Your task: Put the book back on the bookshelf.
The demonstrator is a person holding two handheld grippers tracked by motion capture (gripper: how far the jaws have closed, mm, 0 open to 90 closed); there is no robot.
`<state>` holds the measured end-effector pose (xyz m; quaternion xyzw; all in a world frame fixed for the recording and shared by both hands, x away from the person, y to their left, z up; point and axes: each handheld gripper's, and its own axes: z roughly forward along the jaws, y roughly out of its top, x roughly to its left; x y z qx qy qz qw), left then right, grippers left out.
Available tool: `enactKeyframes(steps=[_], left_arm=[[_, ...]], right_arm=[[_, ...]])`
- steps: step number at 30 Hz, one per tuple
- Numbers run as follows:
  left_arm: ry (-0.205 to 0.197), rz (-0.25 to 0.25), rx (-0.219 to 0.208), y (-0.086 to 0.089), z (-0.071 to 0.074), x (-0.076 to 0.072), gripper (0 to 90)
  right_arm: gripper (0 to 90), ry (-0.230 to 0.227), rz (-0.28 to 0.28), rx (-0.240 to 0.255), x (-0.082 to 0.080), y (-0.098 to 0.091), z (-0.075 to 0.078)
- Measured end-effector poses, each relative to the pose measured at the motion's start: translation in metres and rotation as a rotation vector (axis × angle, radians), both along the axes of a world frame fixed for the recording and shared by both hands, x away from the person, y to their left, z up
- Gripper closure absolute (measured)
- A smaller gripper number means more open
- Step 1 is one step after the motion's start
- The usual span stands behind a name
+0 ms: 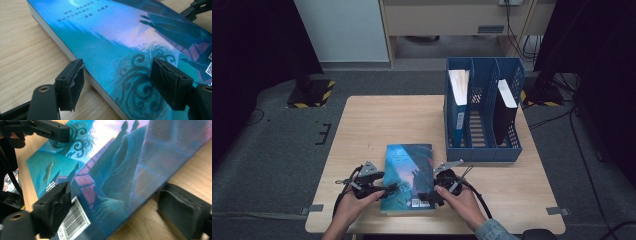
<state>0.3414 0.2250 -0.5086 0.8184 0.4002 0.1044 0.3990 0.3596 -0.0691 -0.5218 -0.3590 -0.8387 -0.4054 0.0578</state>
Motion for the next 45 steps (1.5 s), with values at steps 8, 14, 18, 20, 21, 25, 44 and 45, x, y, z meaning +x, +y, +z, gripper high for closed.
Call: enactKeyframes(steps=[8,14,18,20,21,25,44,45], left_arm=[[0.003,-0.005,0.012,0.003,0.002,0.001,26.8],[0.000,-0.006,0.019,0.003,0.002,0.001,26.7],[0.004,-0.008,0.017,0.004,0.002,0.001,26.7],[0.005,-0.011,0.018,0.004,0.002,0.002,26.6],[0.005,-0.012,0.021,0.004,0.002,0.002,26.6],[-0.003,-0.015,0.031,0.004,0.003,0.002,26.1],[0.084,-0.004,-0.040,0.006,-0.007,0.023,10.1],[0.084,-0.004,-0.040,0.006,-0.007,0.023,9.4]], right_arm=[[18.5,-0.033,0.003,0.034,0.002,0.006,0.014],[20.2,0.004,0.015,0.051,0.012,0.016,0.009],[20.2,0.000,0.021,0.034,0.015,0.020,0.009],[20.2,0.011,0.021,0.023,0.015,0.021,0.011],[20.2,0.008,0.019,0.018,0.016,0.022,0.011],[23.3,0.012,0.016,0.016,0.016,0.021,0.011],[31.1,-0.027,-0.005,0.027,0.013,0.017,0.008],[31.1,-0.026,-0.006,0.025,0.013,0.017,0.008]])
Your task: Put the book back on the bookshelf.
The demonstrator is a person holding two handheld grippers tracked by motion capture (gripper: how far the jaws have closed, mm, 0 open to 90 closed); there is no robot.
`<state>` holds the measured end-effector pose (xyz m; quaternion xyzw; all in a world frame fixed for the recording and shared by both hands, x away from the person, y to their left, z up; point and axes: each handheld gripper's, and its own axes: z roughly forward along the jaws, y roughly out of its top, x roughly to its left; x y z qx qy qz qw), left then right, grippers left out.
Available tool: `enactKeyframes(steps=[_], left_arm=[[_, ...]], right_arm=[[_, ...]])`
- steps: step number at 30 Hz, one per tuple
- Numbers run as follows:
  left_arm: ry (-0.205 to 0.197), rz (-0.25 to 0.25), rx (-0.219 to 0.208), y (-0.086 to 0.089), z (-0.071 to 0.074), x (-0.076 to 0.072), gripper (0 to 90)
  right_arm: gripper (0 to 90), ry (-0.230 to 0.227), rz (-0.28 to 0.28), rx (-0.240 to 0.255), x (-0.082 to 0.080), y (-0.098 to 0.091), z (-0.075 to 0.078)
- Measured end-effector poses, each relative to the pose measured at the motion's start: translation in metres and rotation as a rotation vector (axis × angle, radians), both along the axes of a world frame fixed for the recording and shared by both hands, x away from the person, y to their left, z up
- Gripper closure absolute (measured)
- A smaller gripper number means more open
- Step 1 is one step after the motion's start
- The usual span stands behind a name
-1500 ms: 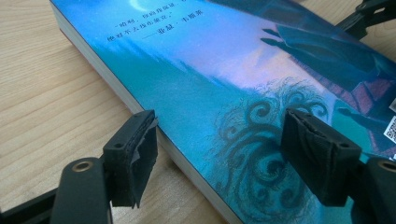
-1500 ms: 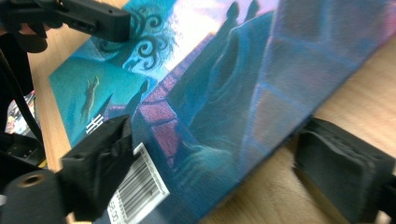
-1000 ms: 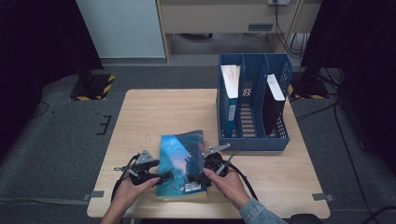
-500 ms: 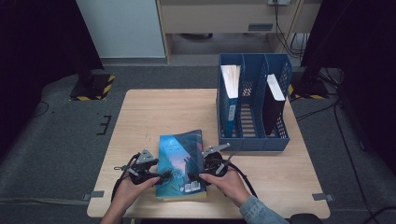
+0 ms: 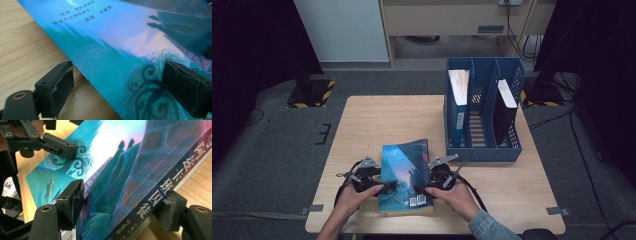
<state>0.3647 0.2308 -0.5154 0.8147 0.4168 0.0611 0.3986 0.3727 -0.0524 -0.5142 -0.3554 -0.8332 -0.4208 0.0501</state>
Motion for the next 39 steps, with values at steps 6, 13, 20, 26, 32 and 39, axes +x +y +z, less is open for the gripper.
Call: enactKeyframes(steps=[6,13,20,26,32,39], left_arm=[[0.063,-0.037,-0.051,0.005,-0.005,0.010,8.2],[0.058,-0.004,-0.049,0.016,0.005,0.014,32.4],[0.053,0.013,-0.045,0.023,0.014,0.016,61.5],[0.058,0.000,-0.013,0.024,0.023,0.016,69.1],[0.015,0.012,-0.014,0.031,0.041,0.015,73.8],[-0.046,0.014,0.002,0.037,0.072,0.017,77.8]], right_arm=[[31.3,0.005,0.004,-0.009,0.001,0.001,0.001],[33.6,0.008,0.020,-0.008,0.003,0.003,0.002],[40.6,0.023,0.050,-0.008,0.008,0.009,0.005],[47.6,0.020,0.064,-0.008,0.012,0.012,0.013],[51.7,0.011,0.060,0.009,0.015,0.016,0.025],[53.8,-0.040,0.076,-0.004,0.022,0.024,0.049]])
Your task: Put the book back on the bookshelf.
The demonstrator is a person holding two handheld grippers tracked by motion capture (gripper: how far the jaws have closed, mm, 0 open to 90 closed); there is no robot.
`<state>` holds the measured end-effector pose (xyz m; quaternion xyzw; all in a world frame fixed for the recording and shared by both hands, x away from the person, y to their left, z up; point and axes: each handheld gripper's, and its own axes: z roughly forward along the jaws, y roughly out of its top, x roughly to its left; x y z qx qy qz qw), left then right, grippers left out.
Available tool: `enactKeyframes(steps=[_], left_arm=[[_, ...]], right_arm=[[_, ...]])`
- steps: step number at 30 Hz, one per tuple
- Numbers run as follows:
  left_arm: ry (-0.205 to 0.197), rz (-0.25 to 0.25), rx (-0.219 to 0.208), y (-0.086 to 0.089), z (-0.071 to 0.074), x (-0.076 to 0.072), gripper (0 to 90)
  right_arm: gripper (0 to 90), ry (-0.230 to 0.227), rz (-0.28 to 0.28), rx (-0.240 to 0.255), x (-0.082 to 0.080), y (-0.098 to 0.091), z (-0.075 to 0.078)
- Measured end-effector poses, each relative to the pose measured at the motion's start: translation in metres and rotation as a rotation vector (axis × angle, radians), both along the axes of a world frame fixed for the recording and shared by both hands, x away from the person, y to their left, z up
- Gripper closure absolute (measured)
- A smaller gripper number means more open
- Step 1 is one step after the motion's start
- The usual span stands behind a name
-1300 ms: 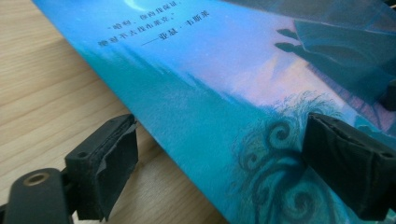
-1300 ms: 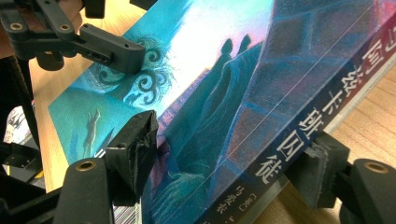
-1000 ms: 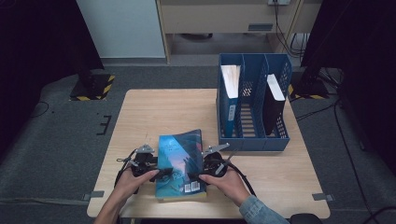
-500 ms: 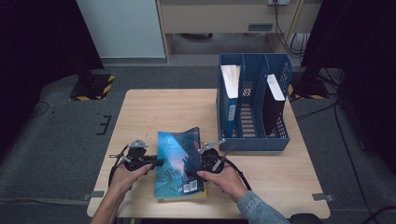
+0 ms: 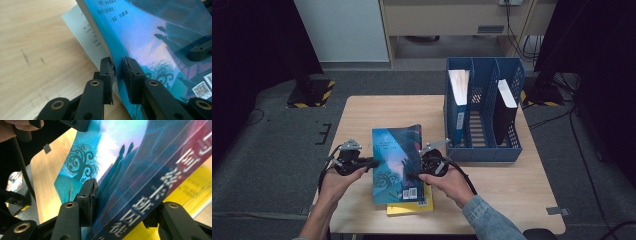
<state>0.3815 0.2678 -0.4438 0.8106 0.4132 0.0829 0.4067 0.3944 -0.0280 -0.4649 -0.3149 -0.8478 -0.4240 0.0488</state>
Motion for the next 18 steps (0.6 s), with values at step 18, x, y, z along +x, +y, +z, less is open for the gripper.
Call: enactKeyframes(steps=[18], left_arm=[[-0.079,-0.010,0.039,-0.003,0.028,0.002,79.3]], right_arm=[[60.5,-0.087,-0.020,-0.039,0.026,0.002,0.043]])
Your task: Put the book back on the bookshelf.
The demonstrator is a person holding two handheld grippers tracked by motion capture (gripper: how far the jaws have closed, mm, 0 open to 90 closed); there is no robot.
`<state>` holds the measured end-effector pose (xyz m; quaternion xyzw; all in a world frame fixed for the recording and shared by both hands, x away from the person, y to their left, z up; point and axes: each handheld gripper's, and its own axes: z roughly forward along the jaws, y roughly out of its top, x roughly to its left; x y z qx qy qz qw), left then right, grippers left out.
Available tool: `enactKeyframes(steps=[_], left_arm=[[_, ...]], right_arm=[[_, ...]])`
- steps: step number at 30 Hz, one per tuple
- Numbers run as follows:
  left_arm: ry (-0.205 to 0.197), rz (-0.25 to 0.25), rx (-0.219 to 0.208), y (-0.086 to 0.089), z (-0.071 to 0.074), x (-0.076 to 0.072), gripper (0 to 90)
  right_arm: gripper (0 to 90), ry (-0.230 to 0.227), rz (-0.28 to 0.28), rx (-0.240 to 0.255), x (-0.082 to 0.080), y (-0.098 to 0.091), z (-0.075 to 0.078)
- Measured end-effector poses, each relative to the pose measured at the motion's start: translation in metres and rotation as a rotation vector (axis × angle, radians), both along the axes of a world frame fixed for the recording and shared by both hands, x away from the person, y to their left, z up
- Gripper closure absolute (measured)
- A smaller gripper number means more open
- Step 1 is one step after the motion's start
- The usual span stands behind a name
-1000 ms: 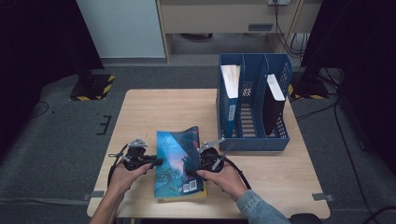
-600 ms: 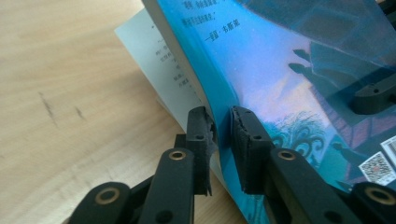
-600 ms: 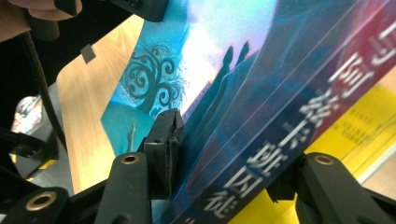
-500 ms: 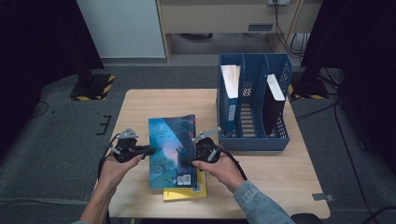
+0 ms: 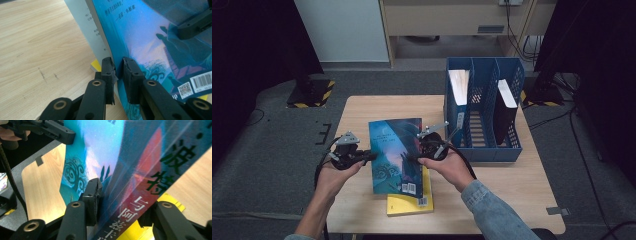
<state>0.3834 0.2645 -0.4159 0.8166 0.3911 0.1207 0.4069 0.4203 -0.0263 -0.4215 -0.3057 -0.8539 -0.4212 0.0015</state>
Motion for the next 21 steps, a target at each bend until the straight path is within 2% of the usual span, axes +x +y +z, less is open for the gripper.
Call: enactKeyframes(steps=[4,8,11,16,21], left_arm=[[-0.027,0.005,0.022,-0.003,0.006,0.003,79.4],[-0.038,-0.002,0.036,-0.006,0.008,0.004,79.5],[-0.042,-0.002,0.034,-0.008,0.009,0.005,80.4],[-0.040,-0.006,0.040,-0.009,0.010,0.005,80.9],[-0.037,-0.012,0.044,-0.009,0.009,0.005,81.7]], right_arm=[[63.0,-0.024,-0.016,-0.009,0.005,0.000,0.007],[62.8,-0.036,-0.037,0.000,0.012,-0.004,0.016],[63.9,-0.043,-0.032,-0.015,0.014,-0.007,0.021],[64.9,-0.045,-0.035,-0.015,0.014,-0.008,0.022],[63.1,-0.049,-0.012,-0.034,0.014,-0.008,0.022]])
